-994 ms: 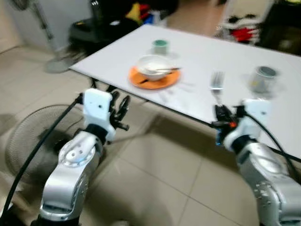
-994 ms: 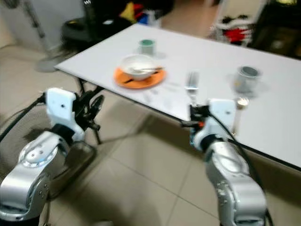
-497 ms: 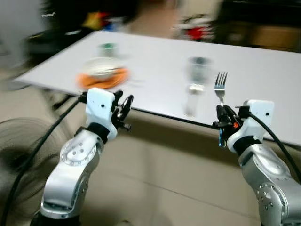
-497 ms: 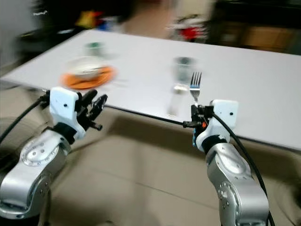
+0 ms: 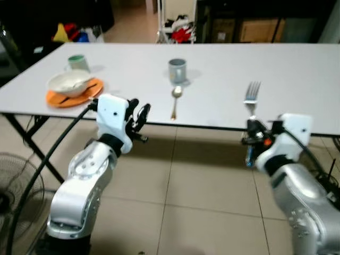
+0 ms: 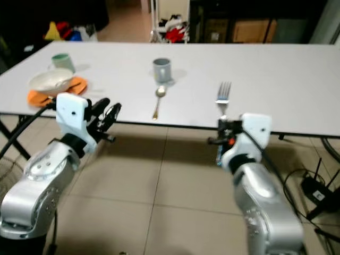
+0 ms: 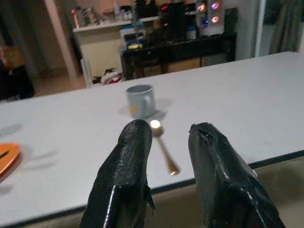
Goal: Setting the table
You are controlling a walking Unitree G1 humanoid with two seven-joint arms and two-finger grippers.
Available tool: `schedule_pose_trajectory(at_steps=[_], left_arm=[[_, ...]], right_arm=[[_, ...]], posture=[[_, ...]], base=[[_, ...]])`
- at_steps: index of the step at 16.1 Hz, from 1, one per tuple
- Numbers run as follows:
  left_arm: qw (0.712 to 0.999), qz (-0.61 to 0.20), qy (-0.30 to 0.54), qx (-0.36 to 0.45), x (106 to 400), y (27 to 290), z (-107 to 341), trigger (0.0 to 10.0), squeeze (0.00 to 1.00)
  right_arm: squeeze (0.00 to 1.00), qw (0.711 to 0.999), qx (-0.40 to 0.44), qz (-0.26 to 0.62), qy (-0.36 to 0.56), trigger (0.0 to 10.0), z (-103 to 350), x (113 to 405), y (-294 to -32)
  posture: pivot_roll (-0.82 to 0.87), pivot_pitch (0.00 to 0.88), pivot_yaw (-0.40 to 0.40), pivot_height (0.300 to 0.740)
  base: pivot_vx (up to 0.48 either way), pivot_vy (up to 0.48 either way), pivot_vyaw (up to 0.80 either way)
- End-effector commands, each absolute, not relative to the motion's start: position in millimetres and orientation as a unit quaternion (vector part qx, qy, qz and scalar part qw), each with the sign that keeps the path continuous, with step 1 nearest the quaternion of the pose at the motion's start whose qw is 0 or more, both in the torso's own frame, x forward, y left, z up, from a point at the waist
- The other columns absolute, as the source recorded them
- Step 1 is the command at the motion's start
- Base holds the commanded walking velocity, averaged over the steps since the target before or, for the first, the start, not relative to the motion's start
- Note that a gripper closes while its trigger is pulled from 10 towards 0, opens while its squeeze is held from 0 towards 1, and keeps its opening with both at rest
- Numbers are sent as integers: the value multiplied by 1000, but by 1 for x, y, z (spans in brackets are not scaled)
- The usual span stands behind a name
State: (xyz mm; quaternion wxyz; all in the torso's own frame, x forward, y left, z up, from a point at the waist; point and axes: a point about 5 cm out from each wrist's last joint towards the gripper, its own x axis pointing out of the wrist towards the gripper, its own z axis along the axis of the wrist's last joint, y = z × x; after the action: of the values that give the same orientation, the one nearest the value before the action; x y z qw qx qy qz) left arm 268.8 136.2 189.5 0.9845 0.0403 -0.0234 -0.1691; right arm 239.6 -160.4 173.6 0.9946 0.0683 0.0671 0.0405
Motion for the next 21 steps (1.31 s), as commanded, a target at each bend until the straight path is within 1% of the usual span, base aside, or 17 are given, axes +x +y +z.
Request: schedule_pose_trajectory(at_steps=[1,6,7,11,14,19,21], left_arm=[[986,-157,-16,46,270,141,188,10000,0],[986,-164,-21,35,268,140,186,10000,0],[985,-167,-21,33,268,140,186,10000,0],[985,-170,-20,29,266,141,184,10000,0],[983,-180,-19,25,267,139,183,10000,0],[982,-186,-23,24,269,137,185,10000,0],[980,-195,-20,23,266,136,183,10000,0]], right_arm=[[0,994,67,57,66,10000,177,241,-155],[0,992,71,78,77,10000,174,244,-152],[0,991,71,84,80,10000,174,244,-151],[0,994,51,63,77,10000,175,250,-155],[0,992,48,93,70,10000,178,251,-150],[0,991,48,89,85,10000,173,253,-149],[0,990,50,92,95,10000,171,252,-149]], posture=[[52,0,70,740],[56,0,66,740],[56,0,66,740],[53,0,65,740],[41,0,72,740],[42,0,77,740],[41,0,78,740]], base=[[0,0,0],[0,0,0],[262,0,0],[331,0,0],[369,0,0],[384,0,0],[384,0,-778]])
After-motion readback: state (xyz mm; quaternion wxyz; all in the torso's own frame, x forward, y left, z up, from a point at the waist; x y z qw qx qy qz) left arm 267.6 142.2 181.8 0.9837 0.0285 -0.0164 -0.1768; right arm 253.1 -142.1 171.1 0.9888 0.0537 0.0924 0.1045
